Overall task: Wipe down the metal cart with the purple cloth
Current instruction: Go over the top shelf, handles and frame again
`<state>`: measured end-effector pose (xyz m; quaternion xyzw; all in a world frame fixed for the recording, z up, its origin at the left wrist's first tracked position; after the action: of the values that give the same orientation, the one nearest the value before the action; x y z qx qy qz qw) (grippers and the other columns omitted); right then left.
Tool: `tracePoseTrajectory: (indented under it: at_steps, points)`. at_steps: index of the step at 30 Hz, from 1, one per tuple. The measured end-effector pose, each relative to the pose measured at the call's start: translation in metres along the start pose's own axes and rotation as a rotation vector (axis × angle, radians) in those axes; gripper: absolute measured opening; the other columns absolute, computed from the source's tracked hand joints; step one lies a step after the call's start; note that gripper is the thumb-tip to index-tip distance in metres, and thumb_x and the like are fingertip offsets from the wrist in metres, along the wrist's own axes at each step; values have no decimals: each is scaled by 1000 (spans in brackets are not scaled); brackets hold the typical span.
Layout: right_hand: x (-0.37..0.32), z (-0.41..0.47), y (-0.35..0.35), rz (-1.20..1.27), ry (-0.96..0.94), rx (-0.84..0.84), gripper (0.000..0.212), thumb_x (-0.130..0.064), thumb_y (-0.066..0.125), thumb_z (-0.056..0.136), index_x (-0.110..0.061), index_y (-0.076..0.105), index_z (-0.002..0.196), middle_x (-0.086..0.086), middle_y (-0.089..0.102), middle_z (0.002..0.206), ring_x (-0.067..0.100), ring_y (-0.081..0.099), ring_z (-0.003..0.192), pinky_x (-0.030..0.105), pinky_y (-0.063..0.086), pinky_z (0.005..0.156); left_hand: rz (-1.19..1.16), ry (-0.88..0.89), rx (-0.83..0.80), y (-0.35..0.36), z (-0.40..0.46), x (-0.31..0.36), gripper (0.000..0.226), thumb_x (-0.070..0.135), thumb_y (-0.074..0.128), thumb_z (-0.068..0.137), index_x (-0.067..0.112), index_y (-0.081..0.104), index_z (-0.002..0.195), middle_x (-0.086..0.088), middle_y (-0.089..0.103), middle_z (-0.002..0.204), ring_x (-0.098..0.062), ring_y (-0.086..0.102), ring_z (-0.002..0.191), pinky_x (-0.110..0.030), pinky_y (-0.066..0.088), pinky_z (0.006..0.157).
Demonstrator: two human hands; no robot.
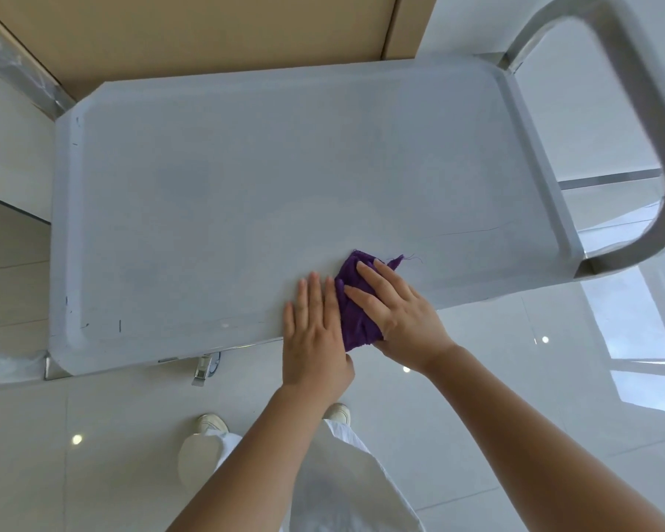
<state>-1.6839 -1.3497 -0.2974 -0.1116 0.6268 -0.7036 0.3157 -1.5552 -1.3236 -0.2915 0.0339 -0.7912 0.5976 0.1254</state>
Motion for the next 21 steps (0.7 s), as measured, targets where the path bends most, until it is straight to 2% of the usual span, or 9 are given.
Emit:
tracePoseTrajectory:
  at_steps: [5, 8, 9, 10, 11, 13, 15, 19, 21]
  points:
    - [20, -12, -8, -18, 15, -19, 76, -28, 84, 64, -17, 44, 128, 16, 50, 136, 36, 46, 127, 38, 37, 104, -16, -31, -41, 4, -1, 1, 121, 25, 83, 39, 6, 26, 145, -23, 37, 144, -39, 37, 132, -50, 35, 101]
    - [34, -18, -14, -26, 18, -23, 76, -28, 84, 63, -17, 45, 128, 17, 50, 136, 36, 45, 127, 37, 35, 104, -93, -11, -41, 4, -2, 1, 110, 26, 69, 69, 19, -14, 141, -16, -2, 156, -33, -2, 144, -42, 5, 114]
    - [38, -21, -16, -23, 21, -25, 76, -28, 84, 63, -17, 45, 127, 17, 50, 136, 35, 43, 127, 37, 34, 104, -112, -11, -39, 5, -3, 0, 106, 25, 63, 74, 22, -22, 137, -13, -12, 156, -29, -11, 144, -39, -3, 114]
    - [44, -24, -19, -17, 28, -24, 76, -28, 85, 63, -17, 45, 127, 17, 50, 136, 34, 41, 128, 37, 35, 103, -132, -14, -32, 5, -3, 0, 105, 23, 61, 75, 23, -23, 137, -11, -14, 156, -28, -14, 144, -37, -6, 113]
    - [50, -27, -21, -11, 37, -17, 75, -28, 85, 63, -17, 46, 127, 17, 51, 135, 33, 40, 128, 38, 36, 102, -134, -16, -16, 5, -3, -1, 107, 21, 62, 70, 22, -17, 142, -11, -9, 157, -28, -9, 144, -36, -5, 112]
    - [65, -35, -28, -10, 60, -8, 76, -26, 85, 62, -17, 46, 126, 18, 51, 134, 32, 38, 127, 39, 37, 99, -100, -26, 10, 8, -1, -2, 112, 19, 67, 56, 16, 5, 150, -16, 12, 155, -32, 9, 143, -39, 6, 113]
    - [80, -42, -34, -9, 79, -15, 80, -26, 86, 58, -17, 45, 126, 18, 50, 134, 32, 37, 127, 41, 38, 98, -51, -17, 57, 13, 0, -3, 112, 18, 71, 45, 10, 20, 145, -20, 28, 150, -34, 18, 138, -40, 13, 109]
    - [91, -48, -37, -6, 102, 5, 78, -29, 84, 60, -17, 45, 126, 17, 48, 135, 32, 37, 126, 41, 38, 99, 15, 17, 128, 14, 2, -2, 111, 15, 75, 40, 5, 29, 141, -25, 35, 145, -35, 21, 133, -43, 15, 104]
    - [89, -49, -33, -7, 145, 43, 75, -27, 83, 61, -17, 45, 126, 17, 49, 135, 33, 39, 126, 41, 39, 99, 24, -13, 118, 13, 3, 0, 109, 14, 78, 39, 2, 33, 138, -28, 37, 142, -40, 27, 132, -50, 25, 104]
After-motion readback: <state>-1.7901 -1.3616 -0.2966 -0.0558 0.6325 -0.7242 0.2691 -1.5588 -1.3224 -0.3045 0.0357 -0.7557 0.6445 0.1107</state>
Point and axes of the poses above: each hand's wrist, its own z-axis towards the middle knuckle, its own y-axis out of the palm, x = y × z, the point moved 4 cm from there along z, towards the middle knuckle
